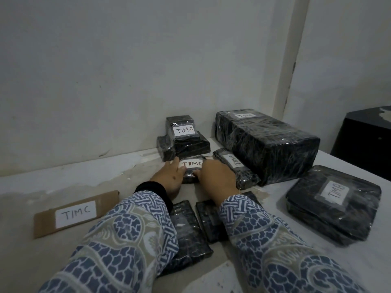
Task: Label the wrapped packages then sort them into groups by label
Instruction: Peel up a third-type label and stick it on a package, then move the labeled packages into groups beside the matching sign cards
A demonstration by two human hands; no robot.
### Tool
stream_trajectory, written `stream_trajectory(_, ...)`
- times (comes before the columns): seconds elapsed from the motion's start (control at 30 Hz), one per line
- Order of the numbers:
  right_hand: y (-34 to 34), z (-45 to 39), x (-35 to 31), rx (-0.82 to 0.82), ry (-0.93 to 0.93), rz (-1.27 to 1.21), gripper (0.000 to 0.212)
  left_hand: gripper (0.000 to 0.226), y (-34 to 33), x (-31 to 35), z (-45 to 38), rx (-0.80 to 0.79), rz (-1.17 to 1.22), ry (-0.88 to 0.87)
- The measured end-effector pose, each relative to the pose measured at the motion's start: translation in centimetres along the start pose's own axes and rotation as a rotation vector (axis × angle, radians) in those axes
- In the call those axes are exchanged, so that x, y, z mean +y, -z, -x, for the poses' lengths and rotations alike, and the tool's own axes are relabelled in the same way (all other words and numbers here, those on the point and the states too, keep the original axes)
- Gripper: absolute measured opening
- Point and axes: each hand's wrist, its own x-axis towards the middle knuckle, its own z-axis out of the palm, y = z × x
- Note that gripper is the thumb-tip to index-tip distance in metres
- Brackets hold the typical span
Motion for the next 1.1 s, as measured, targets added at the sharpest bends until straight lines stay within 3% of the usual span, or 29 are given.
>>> stream_trajectory(0.17,0.4,-1.1,0.1,0.103,0.043,-0.087,0.014,0.033,1.7,0.9,-0.5,0.137,0.014,-0.01)
stream_trajectory(0.33,0.7,-4.0,0.1,0.034,0.013,-0.28,0.015,0.024,3.1,0.6,-2.3,0.413,0.208,0.019)
stream_trajectory(0.43,1.4,-6.1,0.3,-0.028,-0.034,-0.422,0.021,0.03,4.1,0.9,-3.8,0.414,0.25,-0.036)
stream_trajectory(0.63,1.7,-10.0,0.6,0.025,-0.103,-0.632,0.032,0.036,3.5,1.8,-6.1,0.357,0.359,-0.101)
stream_trajectory(0.7,1.1,-11.0,0.5,-0.006,-0.097,-0.643,0.042,0.041,2.9,1.8,-6.9,0.353,0.413,-0.079)
stream_trajectory(0.83,-0.1,-12.2,0.5,-0.107,-0.035,-0.663,0.02,0.058,2.2,1.4,-7.8,0.307,0.352,0.017)
stream_trajectory(0.93,-0.7,-12.9,0.5,-0.148,0.032,-0.678,0.037,0.073,2.2,1.0,-8.4,0.317,0.357,0.013)
stream_trajectory(1.1,-1.1,-13.6,0.6,-0.181,0.035,-0.747,0.04,0.043,2.5,1.1,-8.5,0.364,0.479,0.005)
